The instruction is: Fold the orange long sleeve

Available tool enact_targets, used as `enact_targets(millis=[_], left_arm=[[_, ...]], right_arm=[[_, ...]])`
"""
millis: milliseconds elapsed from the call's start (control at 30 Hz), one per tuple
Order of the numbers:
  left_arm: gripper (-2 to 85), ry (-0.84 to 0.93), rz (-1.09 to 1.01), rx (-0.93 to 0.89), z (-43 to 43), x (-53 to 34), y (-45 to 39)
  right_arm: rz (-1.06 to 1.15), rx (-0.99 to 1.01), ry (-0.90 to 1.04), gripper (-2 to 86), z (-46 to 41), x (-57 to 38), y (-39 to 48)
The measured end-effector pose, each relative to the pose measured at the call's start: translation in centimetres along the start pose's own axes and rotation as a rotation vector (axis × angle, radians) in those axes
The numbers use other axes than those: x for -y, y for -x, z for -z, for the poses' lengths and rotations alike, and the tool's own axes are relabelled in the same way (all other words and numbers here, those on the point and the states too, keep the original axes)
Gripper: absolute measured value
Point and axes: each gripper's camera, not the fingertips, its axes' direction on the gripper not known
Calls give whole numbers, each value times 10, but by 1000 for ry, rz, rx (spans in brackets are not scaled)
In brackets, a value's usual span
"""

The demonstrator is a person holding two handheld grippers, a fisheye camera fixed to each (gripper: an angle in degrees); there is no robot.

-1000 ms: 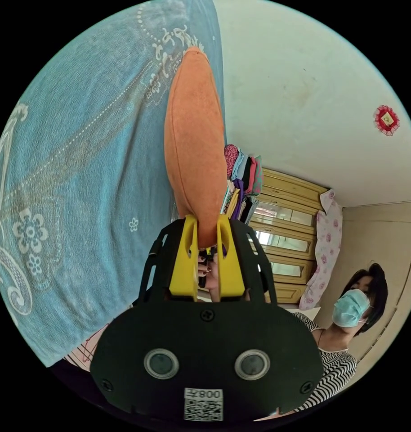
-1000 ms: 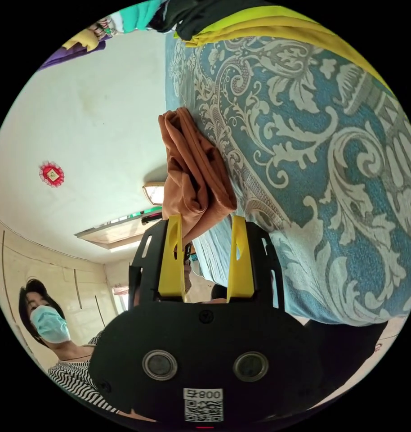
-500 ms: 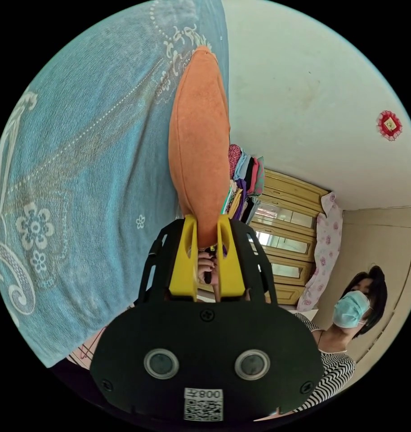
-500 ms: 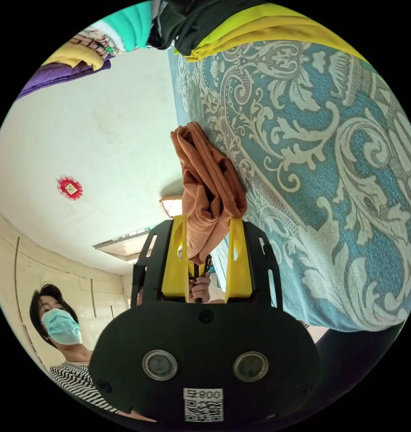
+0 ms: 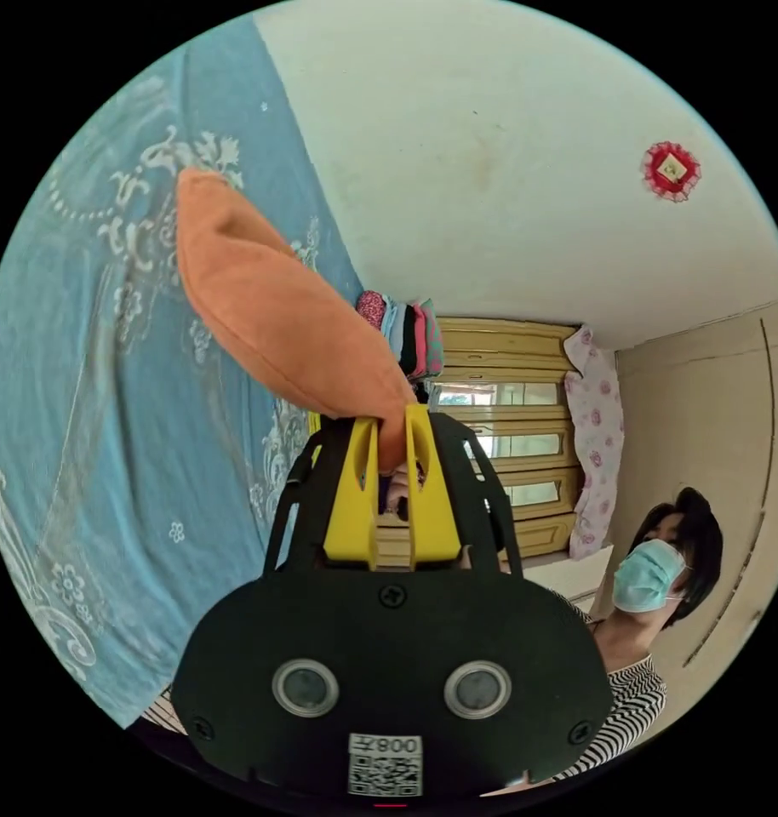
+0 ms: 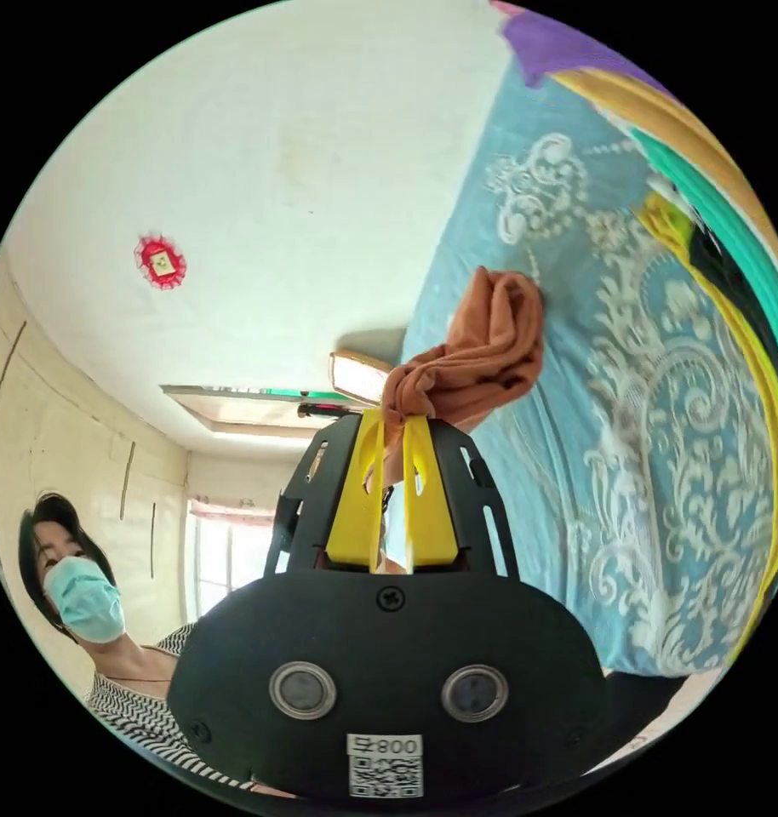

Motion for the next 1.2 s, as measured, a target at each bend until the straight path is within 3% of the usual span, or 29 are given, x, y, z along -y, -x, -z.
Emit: enact_targets(millis=[367,667,800,967,1200], left_arm=[[53,-50,-319,17,-209,97,-149],[53,82,-582,-112,-451,36,-222],[54,162,-627,-89,-552,-23,-201],[55,326,-423,3,-690,-97,-113],[58,424,-397,86,-793,-165,-73]], right_arm=[[265,-39,-60,25,113,120,238],[518,-57,-188,25,335,80,388],[528,-85,-218,25,430,30,393],[322,-217,-219,25,534,-40,332],[209,-234,-150,25,605,-101,296]])
